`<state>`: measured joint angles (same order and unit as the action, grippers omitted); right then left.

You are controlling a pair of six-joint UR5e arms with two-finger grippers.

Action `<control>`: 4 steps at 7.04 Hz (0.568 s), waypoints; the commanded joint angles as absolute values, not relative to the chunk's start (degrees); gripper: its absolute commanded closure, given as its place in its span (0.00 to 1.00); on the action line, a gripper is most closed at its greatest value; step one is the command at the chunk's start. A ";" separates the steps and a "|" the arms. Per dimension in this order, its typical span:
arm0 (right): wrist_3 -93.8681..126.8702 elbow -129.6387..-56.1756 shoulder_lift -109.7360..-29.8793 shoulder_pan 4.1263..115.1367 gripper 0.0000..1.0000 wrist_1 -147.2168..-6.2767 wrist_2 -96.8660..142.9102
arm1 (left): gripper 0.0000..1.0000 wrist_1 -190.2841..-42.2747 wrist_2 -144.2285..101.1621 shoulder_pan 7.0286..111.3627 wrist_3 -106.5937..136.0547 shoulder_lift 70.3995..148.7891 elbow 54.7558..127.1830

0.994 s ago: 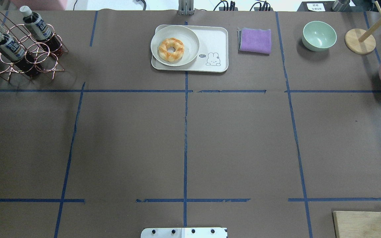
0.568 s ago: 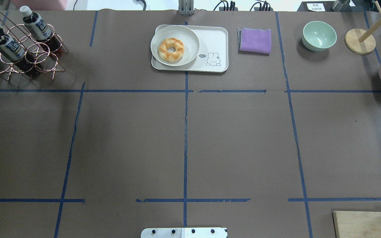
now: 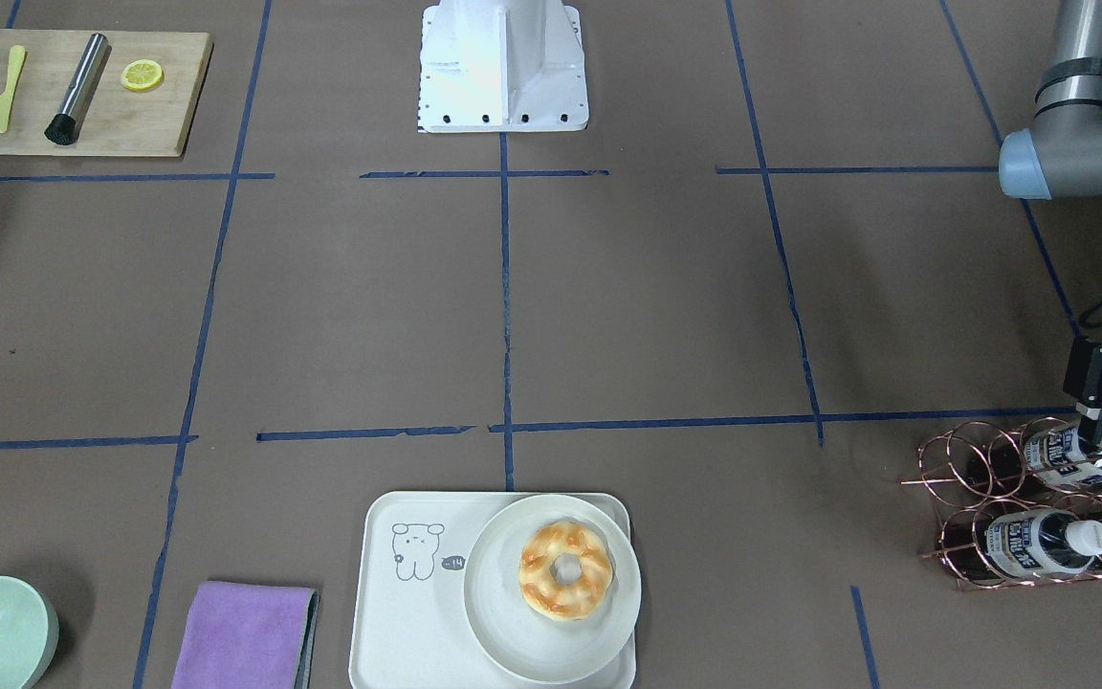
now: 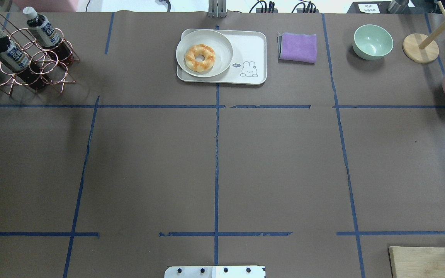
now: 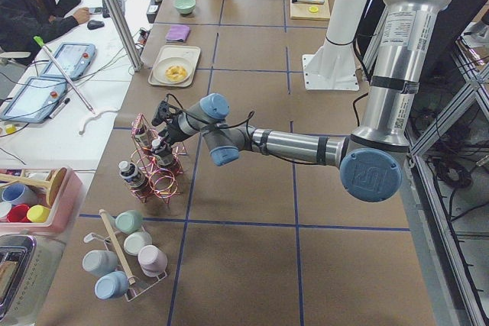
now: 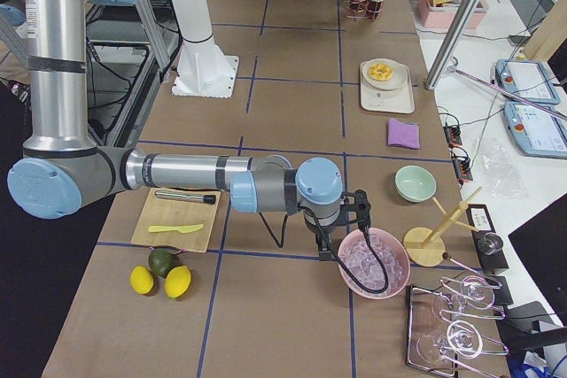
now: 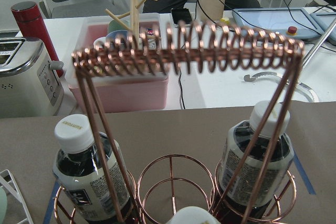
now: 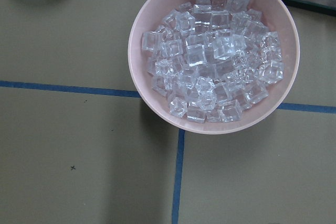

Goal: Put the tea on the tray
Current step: 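Reach the left gripper into the copper rack and grasp a dark tea bottle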

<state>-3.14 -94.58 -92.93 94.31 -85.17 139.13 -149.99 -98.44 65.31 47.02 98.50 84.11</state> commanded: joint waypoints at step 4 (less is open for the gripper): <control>-3.08 -94.75 -92.64 94.31 0.00 -85.17 139.13 | 0.34 -149.94 -98.53 65.21 46.67 99.05 83.67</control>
